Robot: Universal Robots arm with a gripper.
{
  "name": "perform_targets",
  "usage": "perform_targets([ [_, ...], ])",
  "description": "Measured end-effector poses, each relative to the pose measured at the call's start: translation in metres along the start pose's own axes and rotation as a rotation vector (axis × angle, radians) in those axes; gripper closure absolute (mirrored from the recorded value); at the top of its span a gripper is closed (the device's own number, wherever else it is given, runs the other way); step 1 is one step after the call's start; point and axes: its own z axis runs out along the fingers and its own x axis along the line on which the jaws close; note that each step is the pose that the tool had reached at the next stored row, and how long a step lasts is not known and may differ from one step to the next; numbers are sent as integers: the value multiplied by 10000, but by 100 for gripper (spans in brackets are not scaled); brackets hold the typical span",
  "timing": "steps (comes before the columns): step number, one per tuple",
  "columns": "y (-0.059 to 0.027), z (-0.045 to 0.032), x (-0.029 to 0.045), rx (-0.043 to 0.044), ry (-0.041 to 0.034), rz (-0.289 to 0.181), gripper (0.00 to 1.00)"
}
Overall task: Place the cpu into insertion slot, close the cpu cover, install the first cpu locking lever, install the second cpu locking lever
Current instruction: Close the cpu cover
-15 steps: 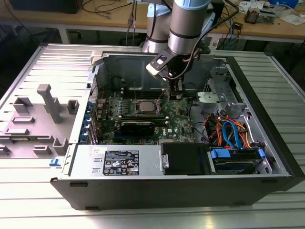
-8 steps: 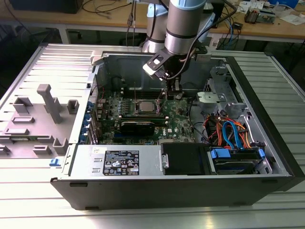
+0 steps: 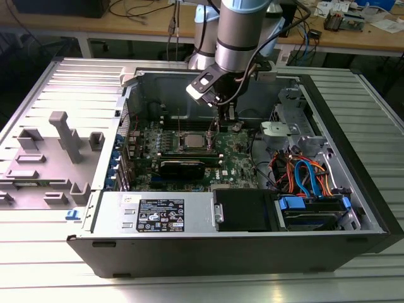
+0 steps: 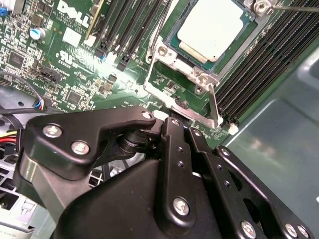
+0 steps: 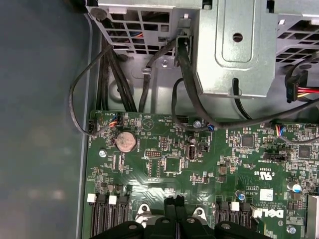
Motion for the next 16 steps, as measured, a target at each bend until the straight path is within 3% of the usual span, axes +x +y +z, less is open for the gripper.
perform_targets([
  [16,-139,1,5,0,0,-42,89],
])
